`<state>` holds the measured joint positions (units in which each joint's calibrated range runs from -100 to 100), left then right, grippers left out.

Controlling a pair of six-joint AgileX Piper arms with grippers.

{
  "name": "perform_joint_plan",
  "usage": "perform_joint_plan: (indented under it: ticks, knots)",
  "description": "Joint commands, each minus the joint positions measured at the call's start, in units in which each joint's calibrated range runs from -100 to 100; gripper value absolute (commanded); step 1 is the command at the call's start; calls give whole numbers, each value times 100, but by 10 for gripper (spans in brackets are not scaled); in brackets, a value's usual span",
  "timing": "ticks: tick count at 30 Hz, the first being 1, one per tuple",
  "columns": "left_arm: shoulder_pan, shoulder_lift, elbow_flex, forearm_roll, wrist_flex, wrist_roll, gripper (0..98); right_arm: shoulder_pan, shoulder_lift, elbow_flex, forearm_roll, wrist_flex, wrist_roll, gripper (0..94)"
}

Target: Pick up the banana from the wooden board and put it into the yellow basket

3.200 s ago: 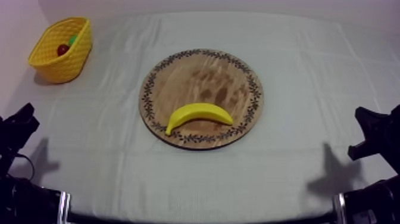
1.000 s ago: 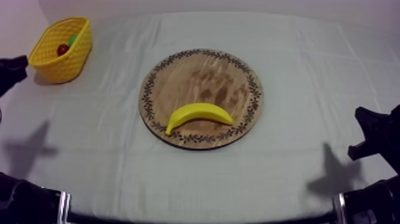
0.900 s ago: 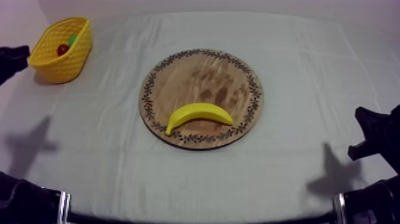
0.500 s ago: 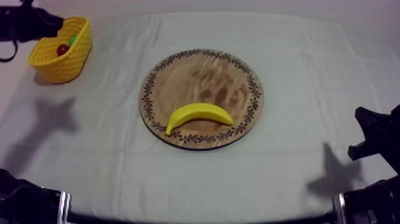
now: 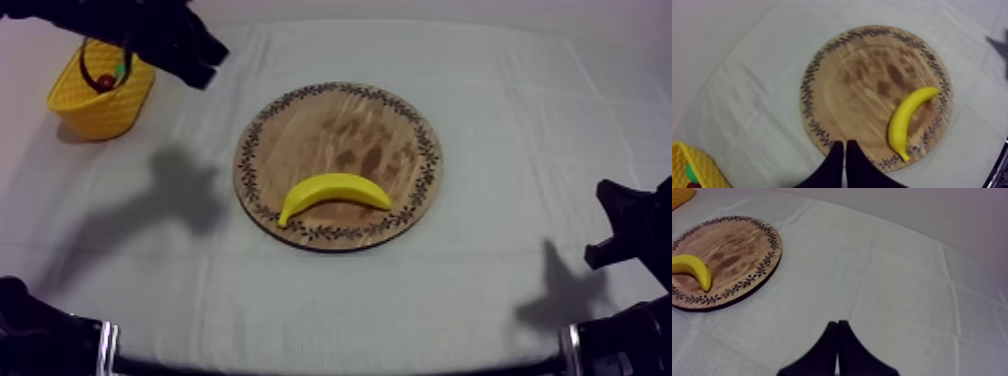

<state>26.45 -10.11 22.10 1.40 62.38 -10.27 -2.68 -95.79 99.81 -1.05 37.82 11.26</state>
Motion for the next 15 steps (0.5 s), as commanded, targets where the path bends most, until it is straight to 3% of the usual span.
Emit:
perform_joint_plan:
  ticks: [1, 10, 15]
  knots:
    - [232, 341, -288, -12, 259, -64, 2, 0, 3, -3, 0, 0, -1, 2]
    - [524, 1136, -909, 23, 757, -405, 15, 0, 3, -3, 0, 0, -1, 2]
    - [552, 1246, -958, 38, 749, -565, 164, 0, 3, -3, 0, 0, -1, 2]
